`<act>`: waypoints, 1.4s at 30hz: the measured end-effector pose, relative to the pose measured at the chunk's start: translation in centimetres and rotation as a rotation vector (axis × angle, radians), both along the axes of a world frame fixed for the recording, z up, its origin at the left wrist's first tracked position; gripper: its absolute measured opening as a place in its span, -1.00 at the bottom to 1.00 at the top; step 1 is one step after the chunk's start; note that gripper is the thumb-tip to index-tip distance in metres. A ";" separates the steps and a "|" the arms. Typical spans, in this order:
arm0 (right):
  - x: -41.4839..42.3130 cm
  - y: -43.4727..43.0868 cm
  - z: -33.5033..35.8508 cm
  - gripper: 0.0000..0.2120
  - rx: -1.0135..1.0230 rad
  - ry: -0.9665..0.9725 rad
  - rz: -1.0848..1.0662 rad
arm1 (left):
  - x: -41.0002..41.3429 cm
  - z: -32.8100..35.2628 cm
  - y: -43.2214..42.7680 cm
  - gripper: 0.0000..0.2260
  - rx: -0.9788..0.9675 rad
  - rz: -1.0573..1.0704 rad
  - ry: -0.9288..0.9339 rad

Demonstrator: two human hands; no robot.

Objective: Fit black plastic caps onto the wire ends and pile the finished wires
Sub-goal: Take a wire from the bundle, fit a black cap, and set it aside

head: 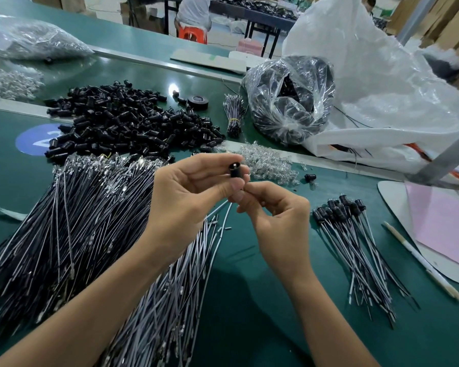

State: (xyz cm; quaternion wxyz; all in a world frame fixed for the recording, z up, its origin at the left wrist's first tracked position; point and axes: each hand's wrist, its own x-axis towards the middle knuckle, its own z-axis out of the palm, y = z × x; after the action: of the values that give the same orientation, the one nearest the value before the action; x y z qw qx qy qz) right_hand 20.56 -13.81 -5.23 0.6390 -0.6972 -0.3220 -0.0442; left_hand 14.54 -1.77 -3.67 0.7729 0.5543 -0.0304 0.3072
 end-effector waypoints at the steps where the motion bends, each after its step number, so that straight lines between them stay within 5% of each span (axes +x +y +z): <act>1: 0.0 0.0 0.0 -0.93 0.007 0.012 0.003 | 0.0 0.0 0.0 -0.74 -0.009 0.005 -0.003; 8: -0.1 0.1 -0.2 -0.76 -0.040 -0.040 0.020 | 0.0 0.1 0.1 -0.67 -0.038 0.023 0.015; 15: -0.2 0.3 -0.8 -0.94 -0.087 -0.121 -0.023 | -0.4 0.4 0.2 -0.63 0.022 0.052 0.008; 26: 0.2 -0.1 -0.6 -0.92 -0.044 -0.183 -0.104 | -0.4 0.3 -0.1 -0.71 0.236 0.023 -0.003; 42: 0.0 0.0 0.0 -0.90 0.076 -0.190 -0.036 | -0.1 -0.1 0.3 -0.76 0.128 -0.020 -0.072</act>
State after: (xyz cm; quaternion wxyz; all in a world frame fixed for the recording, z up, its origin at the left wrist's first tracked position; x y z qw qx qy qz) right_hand 20.56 -13.78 -5.21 0.6308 -0.6705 -0.3669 -0.1338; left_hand 14.46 -1.49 -3.77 0.7374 0.5908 -0.0832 0.3167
